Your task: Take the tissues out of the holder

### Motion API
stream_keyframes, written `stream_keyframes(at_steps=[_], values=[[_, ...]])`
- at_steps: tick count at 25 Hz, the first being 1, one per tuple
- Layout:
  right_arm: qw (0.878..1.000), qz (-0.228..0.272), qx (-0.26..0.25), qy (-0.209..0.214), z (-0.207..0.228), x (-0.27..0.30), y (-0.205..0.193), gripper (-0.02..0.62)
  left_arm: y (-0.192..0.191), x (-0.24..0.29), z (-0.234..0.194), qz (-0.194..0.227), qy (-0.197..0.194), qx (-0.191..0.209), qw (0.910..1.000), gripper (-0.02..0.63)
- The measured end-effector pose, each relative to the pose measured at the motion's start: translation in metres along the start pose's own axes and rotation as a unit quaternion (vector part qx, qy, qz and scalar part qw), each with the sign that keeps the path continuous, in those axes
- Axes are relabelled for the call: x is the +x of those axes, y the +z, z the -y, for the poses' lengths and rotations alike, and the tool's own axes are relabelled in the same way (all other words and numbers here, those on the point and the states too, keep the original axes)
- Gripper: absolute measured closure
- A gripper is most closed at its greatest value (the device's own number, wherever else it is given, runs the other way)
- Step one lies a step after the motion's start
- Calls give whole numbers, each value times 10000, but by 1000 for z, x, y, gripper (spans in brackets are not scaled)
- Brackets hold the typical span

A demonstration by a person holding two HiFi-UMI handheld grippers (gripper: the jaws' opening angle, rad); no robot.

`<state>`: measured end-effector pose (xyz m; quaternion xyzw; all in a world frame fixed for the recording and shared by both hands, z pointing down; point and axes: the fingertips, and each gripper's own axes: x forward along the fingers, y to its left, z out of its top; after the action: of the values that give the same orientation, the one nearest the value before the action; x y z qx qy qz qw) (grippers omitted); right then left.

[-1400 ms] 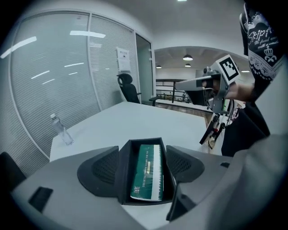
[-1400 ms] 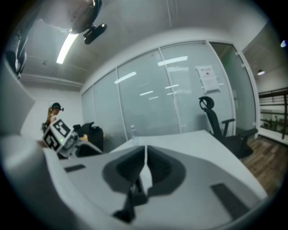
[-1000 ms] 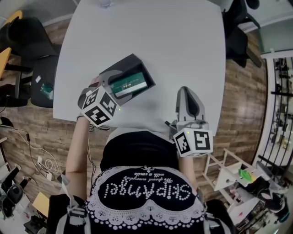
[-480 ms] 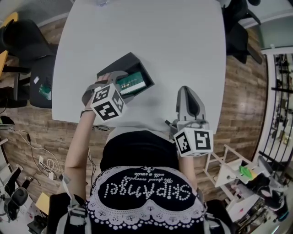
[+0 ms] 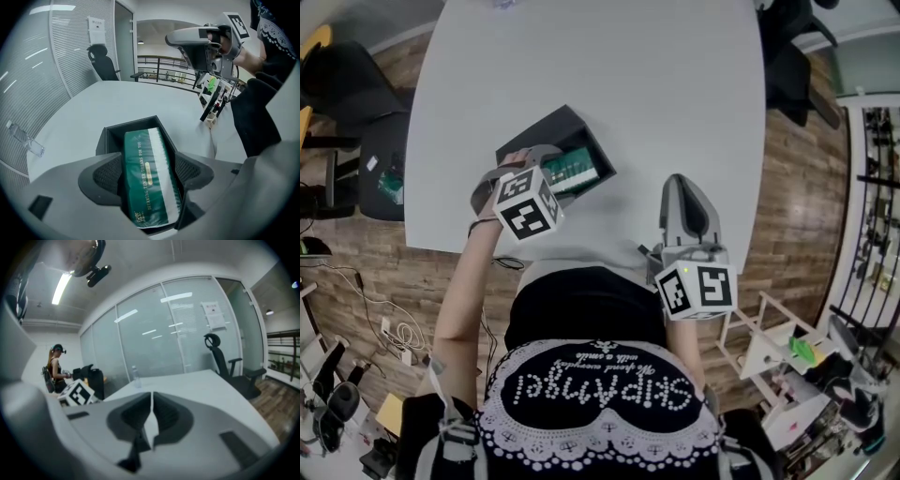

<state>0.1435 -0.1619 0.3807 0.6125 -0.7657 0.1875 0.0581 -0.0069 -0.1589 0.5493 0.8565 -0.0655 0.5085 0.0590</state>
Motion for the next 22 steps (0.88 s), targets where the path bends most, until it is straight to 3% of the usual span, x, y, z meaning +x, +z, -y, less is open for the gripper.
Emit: stream_keyframes(at_steps=[7, 12, 22], values=[[10000, -29, -5, 0, 1, 1, 2, 560, -3, 5, -1, -99, -93, -206, 9997, 249], [10000, -48, -5, 15, -2, 5, 3, 560, -7, 8, -6, -95, -204, -616, 9978, 247], [10000, -78, 1, 53, -4, 6, 1, 560, -10, 14, -7, -219, -12, -746, 9970, 250]])
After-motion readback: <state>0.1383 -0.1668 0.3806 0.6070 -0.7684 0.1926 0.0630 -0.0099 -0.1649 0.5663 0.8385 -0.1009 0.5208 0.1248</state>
